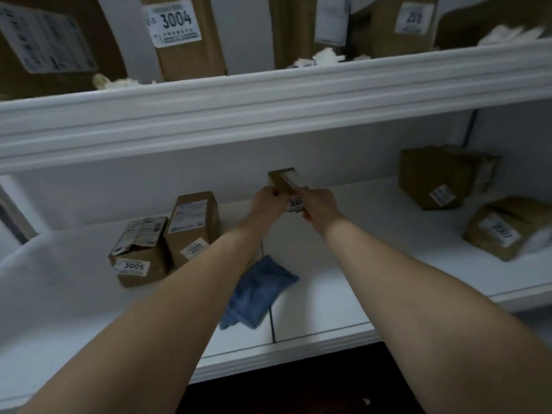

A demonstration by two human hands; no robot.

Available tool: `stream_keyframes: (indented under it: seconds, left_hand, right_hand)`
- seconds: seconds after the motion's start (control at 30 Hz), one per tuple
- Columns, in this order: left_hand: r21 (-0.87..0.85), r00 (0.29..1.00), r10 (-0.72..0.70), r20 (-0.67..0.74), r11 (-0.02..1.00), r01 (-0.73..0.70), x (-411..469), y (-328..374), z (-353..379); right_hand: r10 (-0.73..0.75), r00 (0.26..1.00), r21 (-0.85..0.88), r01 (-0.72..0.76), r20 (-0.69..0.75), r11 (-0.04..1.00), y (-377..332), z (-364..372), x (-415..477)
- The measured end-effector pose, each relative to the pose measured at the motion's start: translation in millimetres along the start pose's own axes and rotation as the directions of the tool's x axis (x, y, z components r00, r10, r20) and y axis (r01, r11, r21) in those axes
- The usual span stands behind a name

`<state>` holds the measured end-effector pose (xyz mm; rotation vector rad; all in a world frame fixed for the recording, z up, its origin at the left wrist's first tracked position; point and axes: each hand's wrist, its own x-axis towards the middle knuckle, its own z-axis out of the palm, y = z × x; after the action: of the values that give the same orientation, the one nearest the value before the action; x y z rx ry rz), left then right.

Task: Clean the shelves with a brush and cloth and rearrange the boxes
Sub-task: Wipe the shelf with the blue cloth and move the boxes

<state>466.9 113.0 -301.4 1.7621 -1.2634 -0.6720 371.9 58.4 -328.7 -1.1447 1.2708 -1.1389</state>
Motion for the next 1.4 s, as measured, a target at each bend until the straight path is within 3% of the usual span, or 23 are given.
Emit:
stream_keyframes:
  seconds: [0.17,0.53,0.73,0.8,0.93,1.07,1.23,1.4]
  left_hand:
    - [0.0,0.996,-0.049,0.078,0.999,0.049,19.7,10.1,65.3]
    - [0.011,0.98,-0.181,0.084,0.983,0.181,37.8,-10.9,91.9]
    - [0.208,0.98,-0.171,0.102,0.967,0.147,23.4,-4.5,86.3]
    - [0.299,0.995,-0.087,0.04,0.952,0.071,20.0,3.7,85.3]
    - [0.273,0.999,0.036,-0.004,0.961,-0.034,6.9,30.7,98.3]
    - [0.284,0.989,0.113,0.098,0.949,-0.137,-10.3,65.8,133.6]
    - [0.251,0.974,0.117,0.196,0.954,-0.165,-22.9,91.3,176.5]
    - [0.126,0.947,0.139,0.289,0.975,-0.182,-35.4,119.7,224.7]
  right_hand:
    - [-0.095,0.991,-0.2,0.075,-0.092,0.977,26.7,-54.8,30.5]
    - [0.015,0.997,-0.35,0.013,0.076,0.937,51.3,-60.0,47.0]
    - [0.047,0.992,-0.405,0.005,0.117,0.914,41.3,-61.6,31.7]
    - [0.012,0.998,-0.425,0.014,0.058,0.905,33.0,-70.1,27.4]
    - [-0.035,0.994,-0.463,-0.018,-0.106,0.886,7.6,-95.4,10.4]
    - [-0.098,0.971,-0.466,-0.015,-0.218,0.885,-7.0,-130.0,2.4]
    - [-0.131,0.927,-0.495,-0.066,-0.352,0.866,-9.9,-177.3,1.3]
    - [-0.248,0.826,-0.546,-0.085,-0.507,0.833,-7.9,-231.5,5.1]
